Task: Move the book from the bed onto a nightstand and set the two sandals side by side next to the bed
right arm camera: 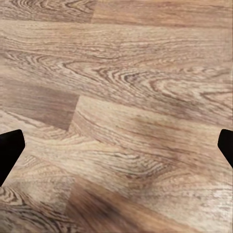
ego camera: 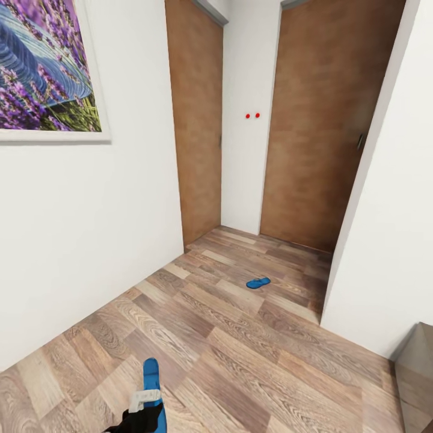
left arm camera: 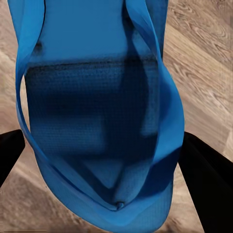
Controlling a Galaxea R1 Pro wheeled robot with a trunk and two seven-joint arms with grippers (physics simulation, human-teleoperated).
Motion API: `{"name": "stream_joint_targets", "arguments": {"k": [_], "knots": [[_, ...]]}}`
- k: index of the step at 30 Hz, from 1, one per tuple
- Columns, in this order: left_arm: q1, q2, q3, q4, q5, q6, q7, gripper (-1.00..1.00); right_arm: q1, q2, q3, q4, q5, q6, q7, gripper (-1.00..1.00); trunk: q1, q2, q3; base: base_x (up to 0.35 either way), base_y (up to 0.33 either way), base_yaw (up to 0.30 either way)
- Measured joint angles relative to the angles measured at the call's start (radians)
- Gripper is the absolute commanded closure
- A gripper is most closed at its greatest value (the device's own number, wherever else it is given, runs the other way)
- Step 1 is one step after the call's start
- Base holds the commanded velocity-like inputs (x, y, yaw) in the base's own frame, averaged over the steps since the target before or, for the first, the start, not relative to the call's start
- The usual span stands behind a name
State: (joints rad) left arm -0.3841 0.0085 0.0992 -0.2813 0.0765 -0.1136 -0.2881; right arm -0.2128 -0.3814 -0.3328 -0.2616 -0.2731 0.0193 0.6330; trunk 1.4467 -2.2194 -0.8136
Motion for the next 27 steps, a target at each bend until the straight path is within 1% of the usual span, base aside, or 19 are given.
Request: {"name": "stream_joint_targets", "arguments": {"k": [16, 27], "knots": [[0.000, -0.001, 0.000, 0.001, 0.000, 0.000, 0.000, 1.00, 0.000, 0.000, 0.000, 0.000, 0.000, 0.000, -0.003, -1.00, 0.000, 0.000, 0.000, 0.000, 0.000, 0.285], [0.000, -0.001, 0.000, 0.001, 0.000, 0.000, 0.000, 1.00, 0.000, 0.000, 0.000, 0.000, 0.000, 0.000, -0.001, -1.00, 0.000, 0.000, -0.012, 0.000, 0.000, 0.205]]}}
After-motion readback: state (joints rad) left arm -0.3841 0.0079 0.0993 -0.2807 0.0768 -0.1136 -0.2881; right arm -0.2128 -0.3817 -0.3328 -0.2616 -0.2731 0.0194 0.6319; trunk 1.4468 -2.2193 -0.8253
